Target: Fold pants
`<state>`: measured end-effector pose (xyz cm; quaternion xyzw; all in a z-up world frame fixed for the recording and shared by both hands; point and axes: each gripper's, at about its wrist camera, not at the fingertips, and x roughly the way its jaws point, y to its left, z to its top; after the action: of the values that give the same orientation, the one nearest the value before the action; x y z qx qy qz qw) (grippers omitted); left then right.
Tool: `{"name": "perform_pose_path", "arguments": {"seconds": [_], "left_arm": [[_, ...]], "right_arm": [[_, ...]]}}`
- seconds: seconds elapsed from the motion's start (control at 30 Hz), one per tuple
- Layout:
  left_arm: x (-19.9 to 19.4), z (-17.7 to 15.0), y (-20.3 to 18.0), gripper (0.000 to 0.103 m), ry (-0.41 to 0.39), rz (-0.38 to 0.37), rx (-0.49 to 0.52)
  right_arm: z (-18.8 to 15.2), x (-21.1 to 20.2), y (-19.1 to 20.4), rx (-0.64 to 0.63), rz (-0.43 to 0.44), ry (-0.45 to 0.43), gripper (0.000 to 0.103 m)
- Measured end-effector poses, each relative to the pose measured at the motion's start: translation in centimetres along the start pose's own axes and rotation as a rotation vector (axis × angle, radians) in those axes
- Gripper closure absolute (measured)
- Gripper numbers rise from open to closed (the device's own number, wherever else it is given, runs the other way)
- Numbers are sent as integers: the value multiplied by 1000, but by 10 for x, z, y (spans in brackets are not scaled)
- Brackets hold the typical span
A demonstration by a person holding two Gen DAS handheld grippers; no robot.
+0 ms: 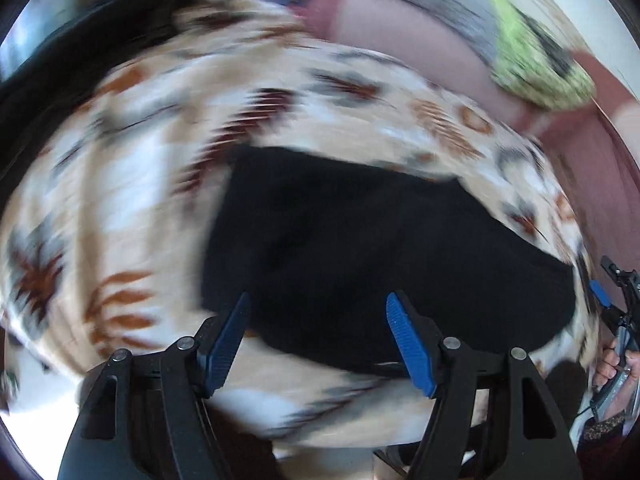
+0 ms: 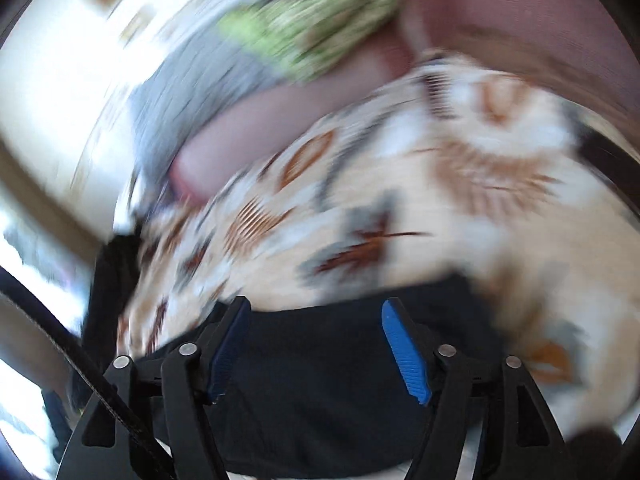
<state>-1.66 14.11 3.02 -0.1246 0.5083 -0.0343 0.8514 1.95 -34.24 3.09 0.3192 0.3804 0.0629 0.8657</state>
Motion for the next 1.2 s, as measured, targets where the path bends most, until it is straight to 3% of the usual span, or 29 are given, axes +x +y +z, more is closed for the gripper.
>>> {"name": "perform_pose_path", "arguments": {"seconds": [0.07, 0.23, 0.43, 0.63, 0.77, 1.03, 1.13, 1.2], "left_arm": [[5, 8, -34, 33, 12, -39, 73], [21, 29, -144, 33, 41, -121, 294], [72, 41, -259, 33, 158, -208, 471], [131, 38, -346, 33, 262, -229, 603], [164, 34, -391, 33, 317, -218, 706], [210, 29, -429, 29, 390, -245, 788], [216, 20, -436, 23, 384, -227, 824], [213, 10, -440, 24, 353, -187, 903]], "right_arm": [[-5, -24, -33, 90, -37, -32, 27], [-31, -42, -71, 232, -14, 1, 27], [-63, -28, -86, 263, -21, 40, 29], [-72, -13, -83, 248, 13, 78, 28], [-79, -2, -74, 180, -17, 85, 26], [-69, 12, -77, 152, 30, 23, 23], [-63, 17, -75, 136, 20, 5, 27], [-62, 20, -72, 111, -5, -2, 36]]}}
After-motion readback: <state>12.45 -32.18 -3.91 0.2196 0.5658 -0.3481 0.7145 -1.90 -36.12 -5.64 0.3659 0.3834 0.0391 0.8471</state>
